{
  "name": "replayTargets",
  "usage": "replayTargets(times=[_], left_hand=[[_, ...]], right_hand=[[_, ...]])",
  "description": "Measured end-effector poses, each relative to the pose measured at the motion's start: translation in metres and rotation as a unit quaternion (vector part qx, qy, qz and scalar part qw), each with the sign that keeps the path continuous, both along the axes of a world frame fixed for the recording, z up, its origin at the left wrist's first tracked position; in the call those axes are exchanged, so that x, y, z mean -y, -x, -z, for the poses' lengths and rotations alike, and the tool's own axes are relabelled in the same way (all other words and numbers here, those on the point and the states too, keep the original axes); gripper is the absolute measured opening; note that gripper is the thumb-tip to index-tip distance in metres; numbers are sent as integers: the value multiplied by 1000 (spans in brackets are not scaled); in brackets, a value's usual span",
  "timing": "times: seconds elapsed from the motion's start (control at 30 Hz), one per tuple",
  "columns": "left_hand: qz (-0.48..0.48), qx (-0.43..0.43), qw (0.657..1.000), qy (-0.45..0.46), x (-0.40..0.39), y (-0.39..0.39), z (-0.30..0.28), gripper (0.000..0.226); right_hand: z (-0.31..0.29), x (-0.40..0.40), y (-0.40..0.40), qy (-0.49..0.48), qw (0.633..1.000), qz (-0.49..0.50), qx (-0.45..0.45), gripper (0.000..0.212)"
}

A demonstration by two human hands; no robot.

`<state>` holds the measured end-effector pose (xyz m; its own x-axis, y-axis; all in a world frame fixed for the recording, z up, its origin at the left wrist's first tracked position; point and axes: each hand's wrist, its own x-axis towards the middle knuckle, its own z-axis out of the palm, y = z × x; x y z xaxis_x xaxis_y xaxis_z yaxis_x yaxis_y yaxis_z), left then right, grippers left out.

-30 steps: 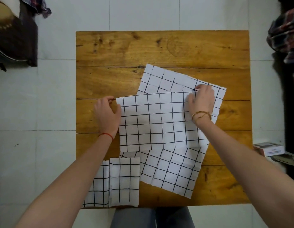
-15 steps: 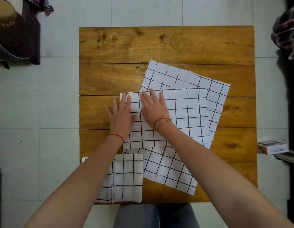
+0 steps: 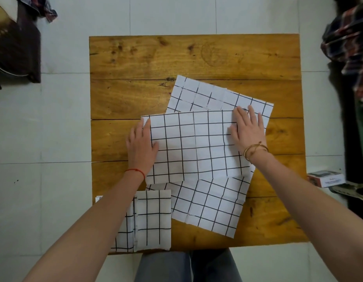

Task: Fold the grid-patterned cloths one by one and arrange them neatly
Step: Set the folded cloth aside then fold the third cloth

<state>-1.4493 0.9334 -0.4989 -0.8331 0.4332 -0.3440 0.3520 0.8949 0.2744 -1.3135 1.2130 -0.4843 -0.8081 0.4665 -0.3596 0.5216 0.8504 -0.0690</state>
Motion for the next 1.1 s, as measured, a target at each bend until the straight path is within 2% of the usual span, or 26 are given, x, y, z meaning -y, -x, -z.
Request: replayTargets(times=[0.07, 0.17, 0.3, 0.37, 0.53, 0.73, 0.77, 0.83, 0.9, 0.97, 1.03, 1.1], left_hand=[[-101, -36, 993, -44, 2, -9, -8, 52], [-226, 4, 973, -41, 6, -23, -15, 43], [-301, 72, 951, -22, 8, -32, -10, 43], [-329, 116, 936, -47, 5, -31, -6, 39], [-378, 171, 904, -108, 1, -24, -9, 27], [-415, 201, 877, -135, 1, -19, -17, 41], [-415, 213, 875, -129, 1, -18, -19, 39], [-419, 235, 869, -122, 4, -16, -15, 19], [-416, 248, 867, -117, 5, -15, -16, 25], [-405, 266, 866, -125, 10, -13, -15, 19], [-400, 273, 864, -135, 14, -9, -16, 42], [-396, 272, 866, -138, 18, -5, -21, 51]], right_hand=[[-3, 11, 3, 16, 999, -34, -23, 57], [-3, 37, 8, 51, 992, -118, -20, 64], [4, 69, 13, 58, 984, -166, 15, 75], [8, 77, 14, 54, 985, -160, 33, 76], [11, 80, 15, 52, 986, -153, 47, 76], [14, 83, 15, 52, 986, -153, 46, 78], [14, 83, 15, 53, 986, -151, 47, 78], [14, 84, 15, 55, 986, -148, 45, 77], [14, 86, 15, 56, 986, -148, 42, 77], [14, 88, 16, 56, 986, -149, 43, 76], [14, 91, 17, 56, 986, -149, 41, 76], [13, 93, 19, 58, 986, -151, 40, 76]])
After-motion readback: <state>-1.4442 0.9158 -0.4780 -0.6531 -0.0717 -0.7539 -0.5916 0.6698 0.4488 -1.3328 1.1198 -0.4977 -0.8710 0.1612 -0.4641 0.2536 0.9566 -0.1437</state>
